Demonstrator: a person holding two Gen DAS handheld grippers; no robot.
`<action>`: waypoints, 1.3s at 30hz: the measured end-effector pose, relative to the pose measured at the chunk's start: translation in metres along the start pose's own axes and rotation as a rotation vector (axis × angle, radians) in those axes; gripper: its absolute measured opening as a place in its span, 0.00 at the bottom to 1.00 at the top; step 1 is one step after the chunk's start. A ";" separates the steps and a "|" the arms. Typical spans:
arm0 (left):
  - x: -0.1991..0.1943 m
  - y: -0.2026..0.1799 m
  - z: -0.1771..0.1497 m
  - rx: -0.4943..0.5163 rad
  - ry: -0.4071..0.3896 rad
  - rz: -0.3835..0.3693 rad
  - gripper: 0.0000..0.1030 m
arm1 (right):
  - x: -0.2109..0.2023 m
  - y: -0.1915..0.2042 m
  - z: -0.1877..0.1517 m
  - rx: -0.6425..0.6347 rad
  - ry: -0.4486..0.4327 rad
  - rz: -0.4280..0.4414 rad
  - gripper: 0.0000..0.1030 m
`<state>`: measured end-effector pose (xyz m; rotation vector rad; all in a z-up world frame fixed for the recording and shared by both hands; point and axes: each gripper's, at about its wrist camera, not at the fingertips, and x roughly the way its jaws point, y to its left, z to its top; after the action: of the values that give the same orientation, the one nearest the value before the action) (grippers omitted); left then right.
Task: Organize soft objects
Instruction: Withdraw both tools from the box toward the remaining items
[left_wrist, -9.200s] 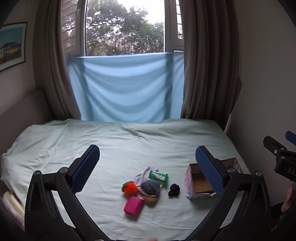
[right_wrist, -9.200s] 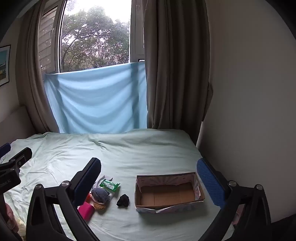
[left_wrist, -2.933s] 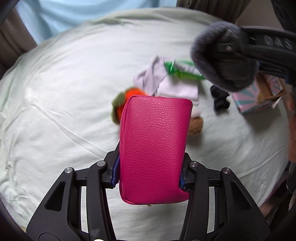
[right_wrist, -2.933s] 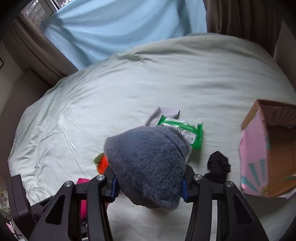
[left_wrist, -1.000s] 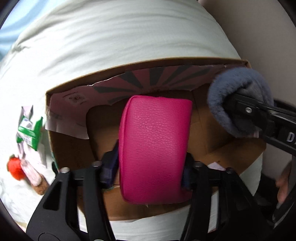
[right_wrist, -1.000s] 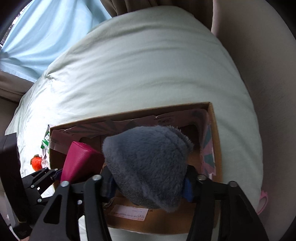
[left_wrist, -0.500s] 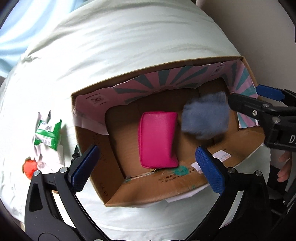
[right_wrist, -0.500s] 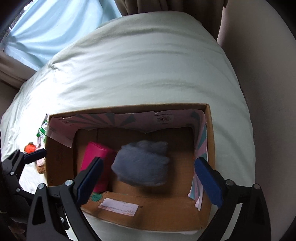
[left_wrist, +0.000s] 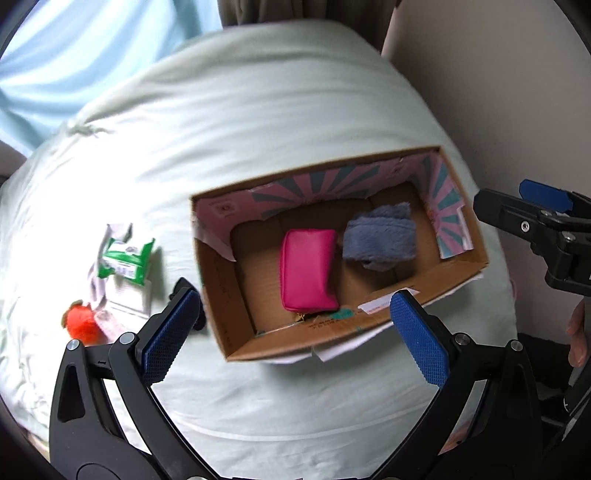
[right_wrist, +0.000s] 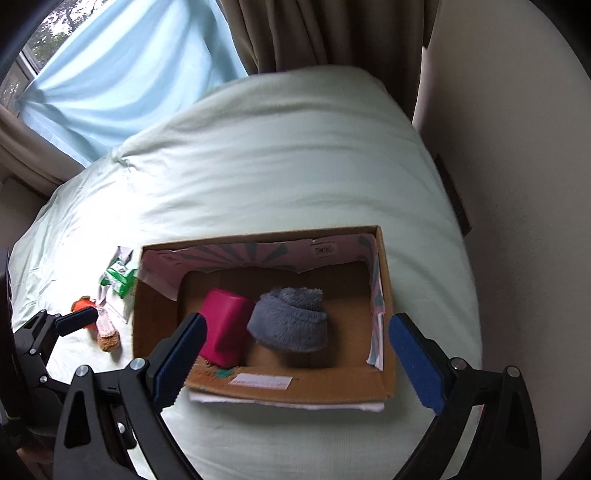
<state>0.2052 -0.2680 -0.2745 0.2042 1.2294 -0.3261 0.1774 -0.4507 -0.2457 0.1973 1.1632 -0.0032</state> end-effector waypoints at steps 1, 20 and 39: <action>-0.010 0.001 -0.001 -0.001 -0.016 0.003 1.00 | -0.010 0.002 -0.001 -0.004 -0.012 -0.003 0.95; -0.221 0.111 -0.090 -0.189 -0.383 0.071 1.00 | -0.184 0.116 -0.052 -0.101 -0.340 0.014 0.95; -0.282 0.303 -0.196 -0.222 -0.482 0.057 1.00 | -0.208 0.306 -0.101 -0.097 -0.465 0.065 0.95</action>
<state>0.0543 0.1169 -0.0786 -0.0325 0.7732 -0.1722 0.0343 -0.1547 -0.0479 0.1387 0.6912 0.0619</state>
